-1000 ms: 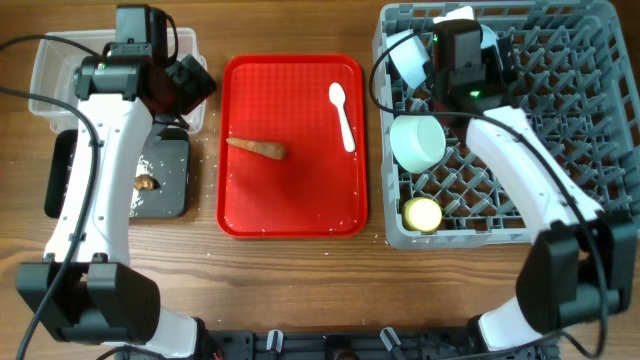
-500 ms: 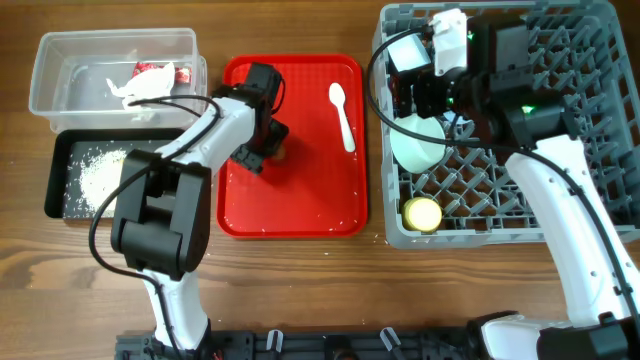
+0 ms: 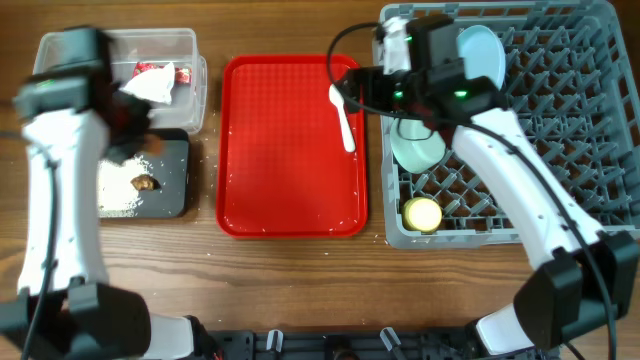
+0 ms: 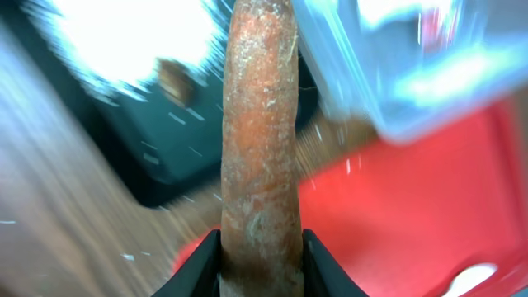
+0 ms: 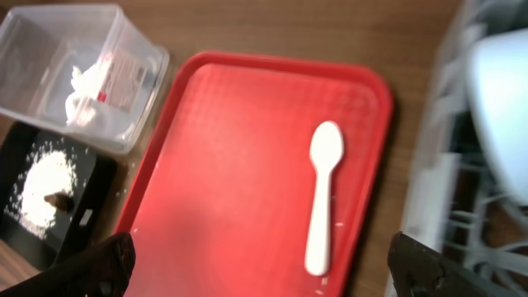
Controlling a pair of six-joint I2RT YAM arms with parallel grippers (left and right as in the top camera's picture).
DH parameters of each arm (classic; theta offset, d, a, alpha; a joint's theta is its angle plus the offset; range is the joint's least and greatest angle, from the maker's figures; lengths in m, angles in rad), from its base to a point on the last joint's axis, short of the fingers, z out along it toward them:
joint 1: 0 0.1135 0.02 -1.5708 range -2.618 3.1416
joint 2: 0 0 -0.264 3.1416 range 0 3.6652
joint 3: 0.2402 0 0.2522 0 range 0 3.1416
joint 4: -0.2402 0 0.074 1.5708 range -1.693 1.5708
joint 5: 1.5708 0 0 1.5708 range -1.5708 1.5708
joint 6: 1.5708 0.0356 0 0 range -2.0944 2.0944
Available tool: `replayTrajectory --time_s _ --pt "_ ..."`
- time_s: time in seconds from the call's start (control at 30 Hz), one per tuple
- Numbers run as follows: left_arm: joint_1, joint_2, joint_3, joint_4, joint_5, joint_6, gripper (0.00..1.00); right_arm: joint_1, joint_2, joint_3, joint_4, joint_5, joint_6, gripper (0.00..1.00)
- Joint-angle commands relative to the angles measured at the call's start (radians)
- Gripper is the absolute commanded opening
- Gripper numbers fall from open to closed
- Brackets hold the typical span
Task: Sort waste into correct bins and load items into the dishwasher rack
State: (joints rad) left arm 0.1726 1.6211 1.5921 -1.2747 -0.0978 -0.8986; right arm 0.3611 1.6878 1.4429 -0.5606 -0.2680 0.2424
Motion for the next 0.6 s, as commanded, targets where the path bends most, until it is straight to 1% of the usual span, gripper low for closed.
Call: replayTrajectory --time_s 0.0,0.03,0.07,0.13,0.17,0.2,0.27,0.33,0.4,0.43,0.47,0.5,0.57 --pt "0.200 0.065 -0.033 0.019 -0.005 0.032 0.24 0.094 0.036 0.005 0.025 0.268 0.073 1.00" --pt "0.234 0.079 -0.043 0.034 -0.006 0.032 0.24 0.110 0.050 0.005 0.028 0.325 0.074 1.00" --pt "0.285 0.111 -0.065 0.074 -0.008 0.031 0.26 0.122 0.082 0.005 0.037 0.370 0.072 1.00" --pt "0.319 0.156 -0.087 0.105 -0.008 0.031 0.31 0.124 0.137 0.006 0.061 0.381 0.038 1.00" --pt "0.327 0.199 -0.089 0.113 -0.009 0.031 0.44 0.124 0.171 0.006 0.082 0.381 0.007 1.00" --pt "0.328 0.230 -0.089 0.118 -0.008 0.031 0.60 0.124 0.202 0.006 0.102 0.380 -0.006 1.00" --pt "0.328 0.257 -0.089 0.120 -0.008 0.031 0.72 0.124 0.252 0.006 0.114 0.376 -0.011 1.00" --pt "0.332 0.241 -0.065 0.113 -0.008 0.032 0.74 0.124 0.304 0.006 0.122 0.376 -0.033 1.00" --pt "0.328 0.201 0.001 0.077 -0.008 0.032 0.74 0.124 0.339 0.006 0.140 0.372 -0.055 0.98" --pt "0.319 0.172 0.036 0.063 -0.007 0.055 0.74 0.124 0.353 0.006 0.153 0.362 -0.062 0.95" --pt "0.292 0.132 0.063 0.062 -0.004 0.105 0.74 0.124 0.364 0.006 0.163 0.338 -0.087 0.88" --pt "0.272 0.109 0.068 0.063 -0.001 0.117 0.73 0.124 0.373 0.006 0.174 0.325 -0.095 0.84" --pt "0.184 0.059 0.069 0.063 -0.001 0.164 0.72 0.124 0.397 0.006 0.190 0.320 -0.116 0.77"
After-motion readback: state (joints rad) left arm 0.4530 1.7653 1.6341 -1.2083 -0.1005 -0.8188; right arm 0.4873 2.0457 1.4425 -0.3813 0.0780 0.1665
